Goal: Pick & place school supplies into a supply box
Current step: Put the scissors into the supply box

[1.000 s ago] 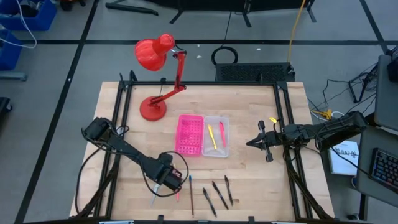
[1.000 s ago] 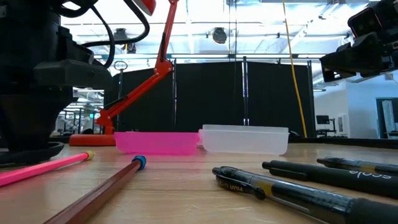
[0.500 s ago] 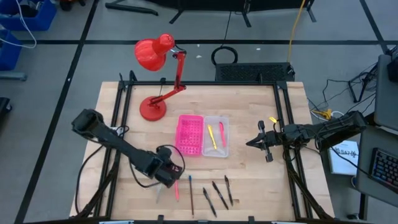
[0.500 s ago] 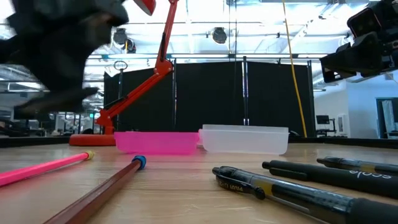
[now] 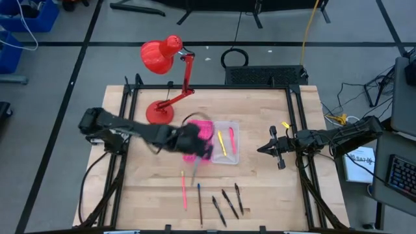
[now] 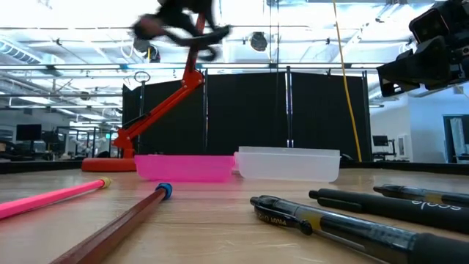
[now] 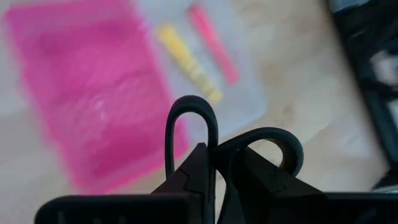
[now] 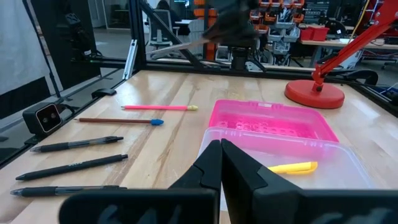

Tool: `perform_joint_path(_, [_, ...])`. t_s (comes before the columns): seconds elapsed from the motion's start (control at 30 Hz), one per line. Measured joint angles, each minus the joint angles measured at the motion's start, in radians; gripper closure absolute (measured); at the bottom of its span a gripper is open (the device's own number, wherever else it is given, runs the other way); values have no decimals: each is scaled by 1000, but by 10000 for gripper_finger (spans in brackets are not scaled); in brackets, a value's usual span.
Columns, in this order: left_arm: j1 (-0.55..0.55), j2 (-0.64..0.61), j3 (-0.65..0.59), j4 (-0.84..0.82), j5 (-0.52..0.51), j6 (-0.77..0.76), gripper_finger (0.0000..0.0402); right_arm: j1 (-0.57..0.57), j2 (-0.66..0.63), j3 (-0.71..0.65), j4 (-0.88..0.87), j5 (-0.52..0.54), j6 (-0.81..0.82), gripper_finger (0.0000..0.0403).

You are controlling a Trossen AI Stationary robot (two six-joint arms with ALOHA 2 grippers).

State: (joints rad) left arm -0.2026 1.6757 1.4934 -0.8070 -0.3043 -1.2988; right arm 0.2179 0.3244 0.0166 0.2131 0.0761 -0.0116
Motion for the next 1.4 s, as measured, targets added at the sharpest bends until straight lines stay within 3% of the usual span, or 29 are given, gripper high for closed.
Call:
perform_joint_path(0.23, [165,232,268,85,120,267,345,0,0,0,6,6,-2,403])
perform_joint_path(0.43, [269,425,426,87,229,312,345,0,0,0,7,5,0,403])
perform_joint_path(0.83, [358,562,447,77,280,252,345,0,0,0,7,5,0,403])
perform_joint_path(1.4, [358,565,416,34,156,253,345,0,0,0,7,5,-11,403])
